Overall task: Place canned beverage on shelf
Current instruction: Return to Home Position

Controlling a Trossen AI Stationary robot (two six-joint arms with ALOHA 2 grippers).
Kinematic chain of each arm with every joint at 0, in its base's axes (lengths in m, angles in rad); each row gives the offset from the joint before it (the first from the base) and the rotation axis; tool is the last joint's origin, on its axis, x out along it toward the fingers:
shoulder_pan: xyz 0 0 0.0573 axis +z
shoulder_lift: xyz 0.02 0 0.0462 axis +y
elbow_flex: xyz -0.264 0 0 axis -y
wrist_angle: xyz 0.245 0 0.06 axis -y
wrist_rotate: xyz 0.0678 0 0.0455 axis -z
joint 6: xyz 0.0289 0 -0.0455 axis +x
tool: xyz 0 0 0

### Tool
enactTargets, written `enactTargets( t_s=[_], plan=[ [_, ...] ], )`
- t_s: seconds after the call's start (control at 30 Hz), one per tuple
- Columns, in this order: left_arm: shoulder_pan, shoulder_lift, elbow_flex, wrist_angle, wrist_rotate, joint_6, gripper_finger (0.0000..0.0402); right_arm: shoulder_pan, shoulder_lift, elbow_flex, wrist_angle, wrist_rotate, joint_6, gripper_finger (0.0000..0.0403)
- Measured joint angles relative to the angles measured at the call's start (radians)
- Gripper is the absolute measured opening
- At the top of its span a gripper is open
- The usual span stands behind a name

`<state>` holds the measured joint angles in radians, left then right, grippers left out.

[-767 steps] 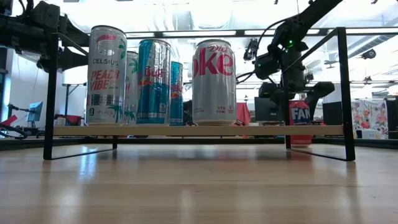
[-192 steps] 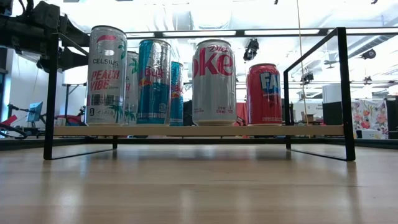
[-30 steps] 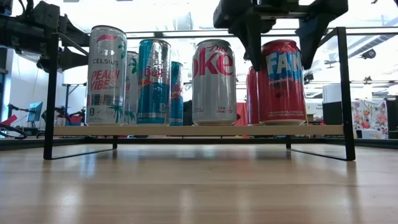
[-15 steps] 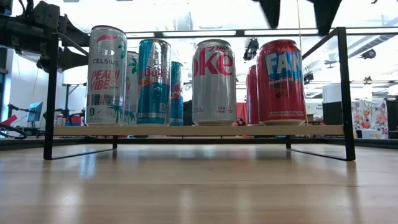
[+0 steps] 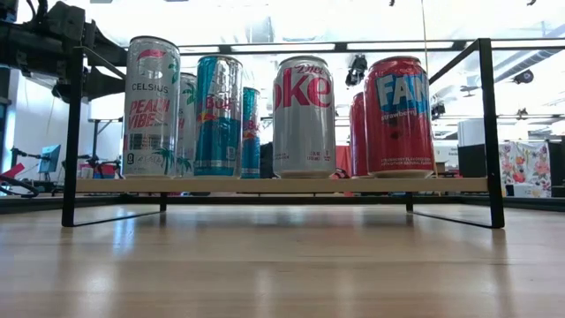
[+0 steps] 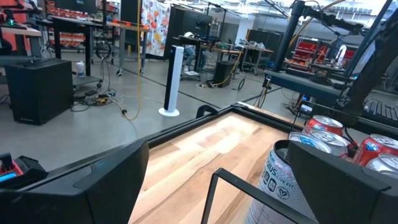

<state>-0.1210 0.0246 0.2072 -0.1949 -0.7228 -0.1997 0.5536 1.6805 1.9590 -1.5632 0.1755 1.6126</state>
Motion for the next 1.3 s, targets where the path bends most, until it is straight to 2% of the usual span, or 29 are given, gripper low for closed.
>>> enactTargets(
  t_s=[0.1, 0.2, 0.33, 0.47, 0.63, 0.8, 0.93, 1.03, 1.17, 1.3],
  plan=[
    [0.000, 0.000, 0.000, 0.000, 0.000, 0.000, 0.0368, 0.038, -0.013, -0.003, 0.001, 0.059, 0.000, 0.0370],
    [0.000, 0.000, 0.000, 0.000, 0.000, 0.000, 0.0368, 0.066, -0.030, -0.020, 0.012, 0.072, 0.001, 0.0370],
    [0.000, 0.000, 0.000, 0.000, 0.000, 0.000, 0.0368, 0.084, -0.106, -0.099, 0.053, 0.117, 0.003, 0.0370],
    [0.000, 0.000, 0.000, 0.000, 0.000, 0.000, 0.0368, 0.083, -0.216, -0.252, 0.174, 0.167, 0.012, 0.0370],
    [0.000, 0.000, 0.000, 0.000, 0.000, 0.000, 0.0368, 0.083, -0.415, -0.499, 0.370, 0.167, -0.068, 0.0370],
    [0.000, 0.000, 0.000, 0.000, 0.000, 0.000, 0.0368, 0.033, -0.609, -0.724, 0.501, 0.180, -0.141, 0.0371],
    [0.000, 0.000, 0.000, 0.000, 0.000, 0.000, 0.0368, -0.004, -0.750, -0.828, 0.510, 0.292, -0.156, 0.0370],
    [0.000, 0.000, 0.000, 0.000, 0.000, 0.000, 0.0368, -0.010, -0.840, -0.890, 0.510, 0.364, -0.107, 0.0370],
    [0.000, 0.000, 0.000, 0.000, 0.000, 0.000, 0.0368, -0.009, -0.947, -0.965, 0.515, 0.365, -0.045, 0.0370],
    [0.000, 0.000, 0.000, 0.000, 0.000, 0.000, 0.0368, -0.009, -1.023, -1.048, 0.568, 0.366, -0.158, 0.0370]
  ],
)
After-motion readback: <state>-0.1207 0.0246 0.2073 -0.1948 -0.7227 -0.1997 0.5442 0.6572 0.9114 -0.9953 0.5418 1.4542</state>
